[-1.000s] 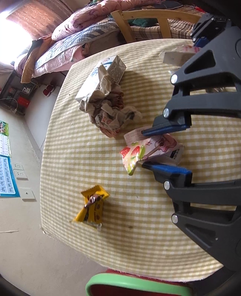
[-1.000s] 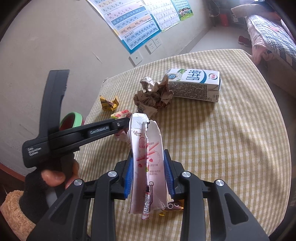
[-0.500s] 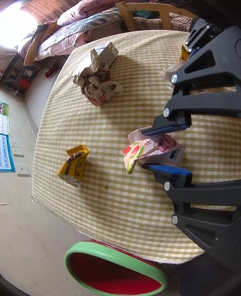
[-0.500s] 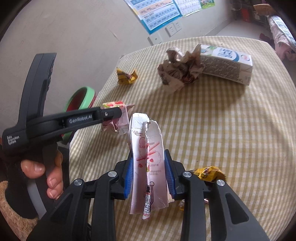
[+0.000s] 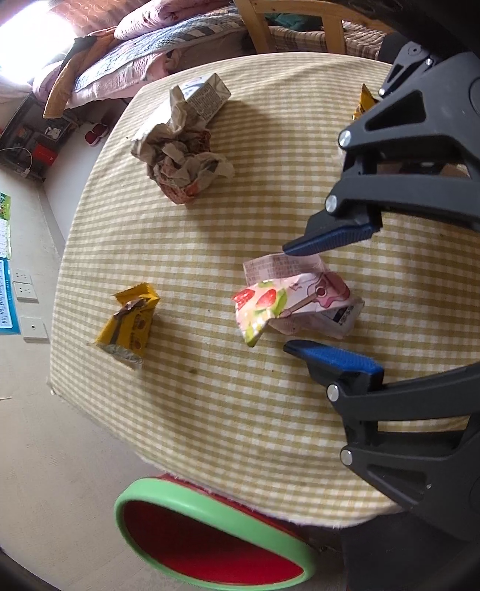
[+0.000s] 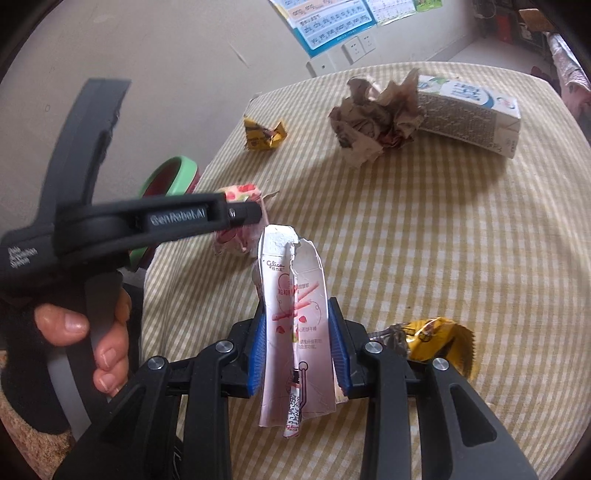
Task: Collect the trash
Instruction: 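Grasp the pink-white paper packet with the right tool while the left tool grasps the pink snack bag, then lift both held packets and carry them toward the green bin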
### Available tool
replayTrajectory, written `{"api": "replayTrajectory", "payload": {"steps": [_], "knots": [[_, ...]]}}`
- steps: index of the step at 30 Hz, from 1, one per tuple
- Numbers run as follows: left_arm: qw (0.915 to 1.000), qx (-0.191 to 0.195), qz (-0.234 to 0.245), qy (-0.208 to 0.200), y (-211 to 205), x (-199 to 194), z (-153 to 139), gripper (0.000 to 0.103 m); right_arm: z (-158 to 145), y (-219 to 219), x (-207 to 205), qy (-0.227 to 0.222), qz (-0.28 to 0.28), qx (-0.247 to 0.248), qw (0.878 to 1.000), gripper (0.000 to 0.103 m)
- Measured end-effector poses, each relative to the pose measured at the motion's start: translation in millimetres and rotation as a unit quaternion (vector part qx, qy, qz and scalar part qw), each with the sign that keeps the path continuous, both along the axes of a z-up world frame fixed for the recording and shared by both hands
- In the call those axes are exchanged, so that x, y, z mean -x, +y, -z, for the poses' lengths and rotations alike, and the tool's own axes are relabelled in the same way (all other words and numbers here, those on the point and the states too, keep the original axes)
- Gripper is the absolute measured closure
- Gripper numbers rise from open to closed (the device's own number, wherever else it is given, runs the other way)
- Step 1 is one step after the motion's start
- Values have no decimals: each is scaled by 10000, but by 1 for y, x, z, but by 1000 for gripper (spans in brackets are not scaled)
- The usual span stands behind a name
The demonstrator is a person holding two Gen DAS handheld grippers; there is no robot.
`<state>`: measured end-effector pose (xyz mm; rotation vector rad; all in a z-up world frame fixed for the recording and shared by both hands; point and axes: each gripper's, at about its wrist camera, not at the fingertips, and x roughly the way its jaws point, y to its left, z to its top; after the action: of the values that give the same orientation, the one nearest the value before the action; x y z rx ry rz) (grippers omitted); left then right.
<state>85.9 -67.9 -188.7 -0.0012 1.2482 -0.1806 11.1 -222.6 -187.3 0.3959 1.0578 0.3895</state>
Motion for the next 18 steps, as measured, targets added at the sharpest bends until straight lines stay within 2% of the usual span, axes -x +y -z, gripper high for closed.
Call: {"api": "replayTrajectory", "payload": {"steps": [4,5,9,14,18], "knots": [[9998,137,59,119,0,0,12,60,-2,-9,4,-37,196,36,9998,72],[9997,217,74,114,0,0,13,66,-2,-10,5,-48,229,53,9997,72],[9993,346,150,-45,4,6,6,68,-6,-12,12,-121,345,205,9991,72],[9976,507,91,-467,27,20,-20,68,-17,-5,14,-201,401,337,9984,72],[9946,352,152,-965,46,35,-48,68,-28,3,10,-274,431,276,9983,72]]}}
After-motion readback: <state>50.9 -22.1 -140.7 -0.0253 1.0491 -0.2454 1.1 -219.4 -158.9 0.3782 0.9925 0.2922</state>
